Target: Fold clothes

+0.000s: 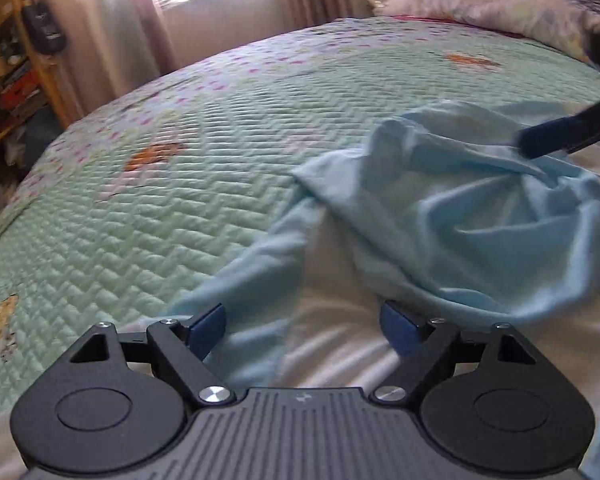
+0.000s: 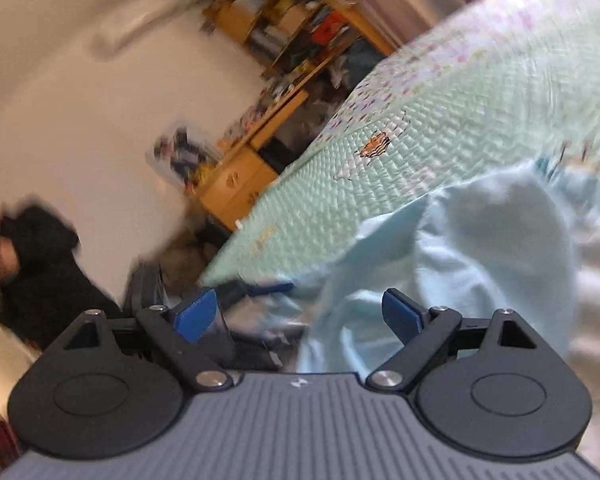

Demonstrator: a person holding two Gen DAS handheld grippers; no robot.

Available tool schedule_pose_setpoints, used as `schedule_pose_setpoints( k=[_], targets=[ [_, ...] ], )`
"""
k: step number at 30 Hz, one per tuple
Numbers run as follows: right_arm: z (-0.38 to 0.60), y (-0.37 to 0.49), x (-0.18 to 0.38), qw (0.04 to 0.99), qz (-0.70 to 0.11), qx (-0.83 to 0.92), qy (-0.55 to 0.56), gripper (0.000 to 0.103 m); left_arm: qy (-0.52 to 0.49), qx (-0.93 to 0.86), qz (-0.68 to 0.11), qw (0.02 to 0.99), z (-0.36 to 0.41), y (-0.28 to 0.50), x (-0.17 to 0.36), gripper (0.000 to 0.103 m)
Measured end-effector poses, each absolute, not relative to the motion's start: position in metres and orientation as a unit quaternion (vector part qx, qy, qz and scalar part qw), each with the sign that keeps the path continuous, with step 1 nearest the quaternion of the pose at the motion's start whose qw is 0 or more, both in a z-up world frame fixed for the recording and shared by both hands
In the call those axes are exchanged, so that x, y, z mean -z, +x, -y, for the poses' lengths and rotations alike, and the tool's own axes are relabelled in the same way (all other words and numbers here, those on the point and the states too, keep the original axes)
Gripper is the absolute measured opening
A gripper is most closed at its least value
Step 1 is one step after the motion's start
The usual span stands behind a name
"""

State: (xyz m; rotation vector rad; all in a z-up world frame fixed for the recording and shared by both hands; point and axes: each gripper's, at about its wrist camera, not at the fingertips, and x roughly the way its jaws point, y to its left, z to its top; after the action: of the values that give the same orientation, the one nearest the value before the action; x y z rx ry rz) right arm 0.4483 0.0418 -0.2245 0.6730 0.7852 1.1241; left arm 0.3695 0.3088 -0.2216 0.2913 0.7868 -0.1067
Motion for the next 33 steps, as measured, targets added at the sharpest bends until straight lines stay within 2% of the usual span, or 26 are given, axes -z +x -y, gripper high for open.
schedule_pose_setpoints(
  k=[7, 13, 18, 21, 23, 25, 27, 30, 33],
  targets=[
    [-0.073, 0.454, 0.254, 0.599, -0.372, -0.548, 0.450, 0.090, 0.108, 0.076, -0.385, 0.913, -0.314, 0.367, 0.224, 0.086],
    [-0.061, 0.457, 0.237, 0.650, -0.360, -0.511, 0.433, 0.091, 0.110, 0.055, -0.361, 0.924, -0.306, 0.360, 0.231, 0.089],
    [-0.078, 0.468, 0.212, 0.695, -0.350, -0.470, 0.417, 0.091, 0.075, 0.054, -0.342, 0.935, -0.314, 0.347, 0.233, 0.088],
    [-0.124, 0.489, 0.191, 0.765, -0.361, -0.436, 0.306, 0.090, 0.080, 0.056, -0.327, 0.940, -0.313, 0.341, 0.233, 0.088],
    [-0.159, 0.506, 0.180, 0.820, -0.365, -0.405, 0.178, 0.088, 0.089, 0.063, -0.321, 0.941, -0.312, 0.338, 0.230, 0.089],
    [-0.191, 0.519, 0.175, 0.843, -0.355, -0.400, 0.050, 0.072, 0.097, 0.073, -0.312, 0.942, -0.309, 0.334, 0.227, 0.090],
    [-0.218, 0.526, 0.176, 0.847, -0.355, -0.390, -0.069, 0.062, 0.105, 0.071, -0.298, 0.946, -0.307, 0.329, 0.224, 0.092],
    [-0.237, 0.533, 0.186, 0.825, -0.374, -0.396, -0.153, 0.052, 0.097, 0.061, -0.285, 0.952, -0.310, 0.326, 0.218, 0.094],
    [-0.246, 0.527, 0.195, 0.803, -0.382, -0.414, -0.193, 0.052, 0.086, 0.055, -0.282, 0.954, -0.318, 0.324, 0.213, 0.097]
  ],
)
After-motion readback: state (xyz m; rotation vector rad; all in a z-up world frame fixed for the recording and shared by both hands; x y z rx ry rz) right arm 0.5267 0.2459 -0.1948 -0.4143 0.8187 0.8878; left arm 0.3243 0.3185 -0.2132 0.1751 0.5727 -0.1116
